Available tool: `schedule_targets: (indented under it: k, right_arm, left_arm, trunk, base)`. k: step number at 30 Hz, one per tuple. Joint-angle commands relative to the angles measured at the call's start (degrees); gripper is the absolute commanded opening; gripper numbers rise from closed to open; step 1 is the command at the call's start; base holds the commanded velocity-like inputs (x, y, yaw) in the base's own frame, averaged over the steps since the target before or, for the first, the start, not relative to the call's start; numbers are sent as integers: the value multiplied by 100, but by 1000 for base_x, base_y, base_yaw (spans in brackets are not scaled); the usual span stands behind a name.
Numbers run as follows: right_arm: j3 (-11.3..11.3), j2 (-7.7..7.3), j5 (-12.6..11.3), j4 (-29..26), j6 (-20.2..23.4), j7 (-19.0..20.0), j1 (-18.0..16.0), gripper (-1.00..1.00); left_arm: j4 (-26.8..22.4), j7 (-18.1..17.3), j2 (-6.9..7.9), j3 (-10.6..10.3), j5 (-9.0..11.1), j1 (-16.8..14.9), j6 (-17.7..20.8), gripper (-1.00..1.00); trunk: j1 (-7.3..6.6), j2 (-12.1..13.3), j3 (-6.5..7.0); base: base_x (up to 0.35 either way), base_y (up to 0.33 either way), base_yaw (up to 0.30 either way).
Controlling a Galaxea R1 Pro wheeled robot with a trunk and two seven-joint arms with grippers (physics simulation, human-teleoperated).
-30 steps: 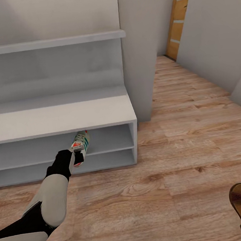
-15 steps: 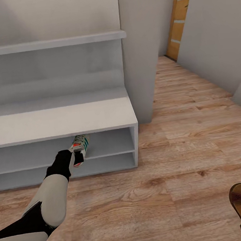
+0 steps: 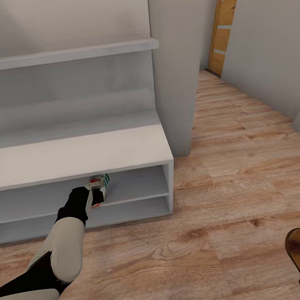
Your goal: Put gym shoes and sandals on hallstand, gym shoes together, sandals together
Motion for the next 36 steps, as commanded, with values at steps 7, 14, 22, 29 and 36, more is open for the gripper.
schedule_targets:
  k: [7, 14, 22, 29, 36]
  right_arm:
    - [-23, 1, -45, 6, -9, 65, -4, -100]
    - [-23, 1, -45, 6, -9, 65, -4, -100]
    - [-23, 1, -45, 6, -9, 65, -4, -100]
    - [-23, 0, -45, 6, -9, 65, -4, -100]
    - [-23, 0, -45, 6, -9, 65, -4, -100]
  left_arm:
    - [-18, -2, -16, 22, 20, 1, 18, -100]
    - [-18, -2, -15, 21, 21, 5, 18, -100]
    - [-18, 0, -6, 22, 21, 9, 18, -100]
    - [-18, 0, -5, 17, 21, 16, 18, -100]
    - [-18, 0, 13, 22, 21, 26, 13, -100]
  trunk:
    - [2, 0, -5]
    - [2, 0, -5]
    - [2, 0, -5]
    - [2, 0, -5]
    - [2, 0, -5]
  base:
    - [76, 0, 0]
    - [147, 0, 0]
    - [20, 0, 0]
    - [91, 0, 0]
    - [57, 0, 0]
